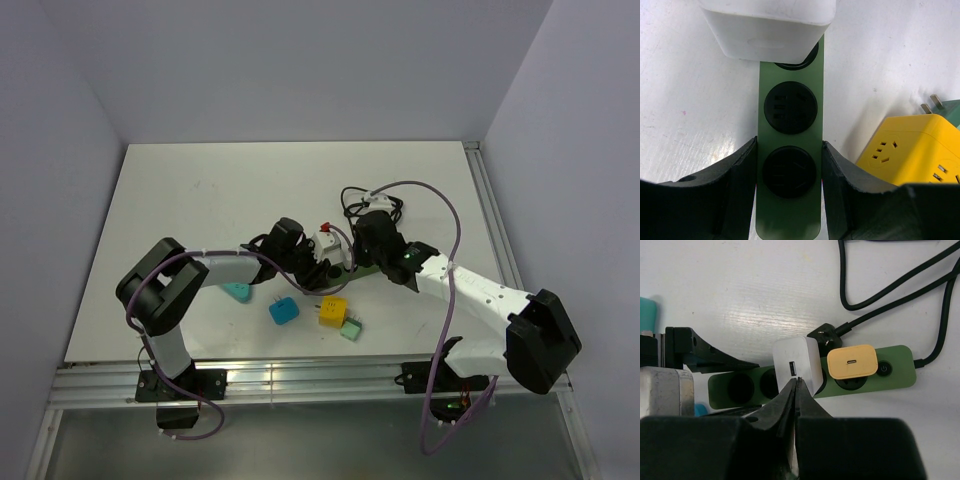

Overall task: Insert the plug
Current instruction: Insert the plug into the socket, then press the plug into the socket.

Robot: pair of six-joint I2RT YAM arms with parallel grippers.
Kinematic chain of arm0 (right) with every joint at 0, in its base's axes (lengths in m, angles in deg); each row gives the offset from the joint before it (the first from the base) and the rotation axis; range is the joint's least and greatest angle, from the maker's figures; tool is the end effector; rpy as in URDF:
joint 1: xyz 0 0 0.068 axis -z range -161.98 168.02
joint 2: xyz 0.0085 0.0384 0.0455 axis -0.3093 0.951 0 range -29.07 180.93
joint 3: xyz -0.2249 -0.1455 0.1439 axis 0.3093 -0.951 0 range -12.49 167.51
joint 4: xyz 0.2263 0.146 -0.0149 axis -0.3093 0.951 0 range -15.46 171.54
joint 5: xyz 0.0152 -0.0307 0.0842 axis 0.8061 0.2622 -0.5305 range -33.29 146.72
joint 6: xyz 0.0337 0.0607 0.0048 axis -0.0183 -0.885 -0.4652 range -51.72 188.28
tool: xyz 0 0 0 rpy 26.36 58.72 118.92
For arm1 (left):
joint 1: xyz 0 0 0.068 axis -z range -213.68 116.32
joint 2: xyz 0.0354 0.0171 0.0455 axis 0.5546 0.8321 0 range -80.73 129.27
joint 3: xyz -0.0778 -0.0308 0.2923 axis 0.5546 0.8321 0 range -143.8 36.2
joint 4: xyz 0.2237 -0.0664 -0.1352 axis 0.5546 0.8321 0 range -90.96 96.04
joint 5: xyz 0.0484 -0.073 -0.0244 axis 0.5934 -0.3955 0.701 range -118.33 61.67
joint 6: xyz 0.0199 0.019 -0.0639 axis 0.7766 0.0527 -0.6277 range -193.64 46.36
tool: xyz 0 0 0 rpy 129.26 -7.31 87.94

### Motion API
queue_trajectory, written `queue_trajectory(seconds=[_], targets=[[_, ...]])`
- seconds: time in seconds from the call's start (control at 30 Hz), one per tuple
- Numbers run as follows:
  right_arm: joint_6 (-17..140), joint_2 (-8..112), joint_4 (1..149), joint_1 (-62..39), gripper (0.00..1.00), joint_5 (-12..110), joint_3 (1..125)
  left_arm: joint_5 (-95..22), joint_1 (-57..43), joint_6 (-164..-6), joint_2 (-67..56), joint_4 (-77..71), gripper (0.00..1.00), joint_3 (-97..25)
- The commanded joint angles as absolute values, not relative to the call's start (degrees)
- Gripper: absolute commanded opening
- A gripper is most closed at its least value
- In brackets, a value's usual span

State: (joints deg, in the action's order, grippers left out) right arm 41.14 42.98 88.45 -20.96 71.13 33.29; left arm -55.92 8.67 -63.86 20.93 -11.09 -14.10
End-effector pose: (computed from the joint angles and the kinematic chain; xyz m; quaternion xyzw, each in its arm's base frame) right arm 0.2274 0.1660 0.2536 -0.0402 0.9005 0.1326 0.4123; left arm 0.2621 -0.2744 0.1609 0.4771 0.7513 -0.3209 0.3240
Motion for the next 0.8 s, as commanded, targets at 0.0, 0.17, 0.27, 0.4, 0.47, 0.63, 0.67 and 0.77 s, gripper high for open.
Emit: queue_trajectory(seconds=[0.0,0.17,0.27,0.4,0.47,0.63,0.67,0.77], targets=[[42.26,43.00,86.23,-20.30,0.00,69.46,35.58,-53.47,8.51,-63.36,20.70,-11.95,0.00,-14.34],[43.05,42.21,87.10,-20.13,0.00,68.76,36.81,-53.21,8.51,-63.18,19.99,-12.39,0.00,-13.90],[43.23,41.94,87.46,-20.13,0.00,68.58,37.08,-51.98,9.03,-62.48,19.64,-12.39,0.00,-13.72],[43.05,42.12,87.64,-20.13,0.00,67.97,37.43,-49.43,10.26,-61.60,19.46,-12.30,0.00,-13.63],[42.97,41.85,88.16,-20.04,0.00,67.79,38.13,-48.55,10.88,-61.25,19.55,-12.04,0.00,-13.80],[43.14,40.01,89.48,-20.04,0.00,67.26,39.45,-46.44,11.67,-60.90,18.94,-12.56,0.00,-13.28],[43.23,39.75,89.92,-20.13,0.00,67.35,39.88,-46.26,11.93,-60.81,18.41,-12.74,0.01,-12.93],[43.23,38.69,90.54,-20.13,0.00,67.61,40.15,-46.26,12.02,-60.81,17.71,-13.53,0.00,-12.31]])
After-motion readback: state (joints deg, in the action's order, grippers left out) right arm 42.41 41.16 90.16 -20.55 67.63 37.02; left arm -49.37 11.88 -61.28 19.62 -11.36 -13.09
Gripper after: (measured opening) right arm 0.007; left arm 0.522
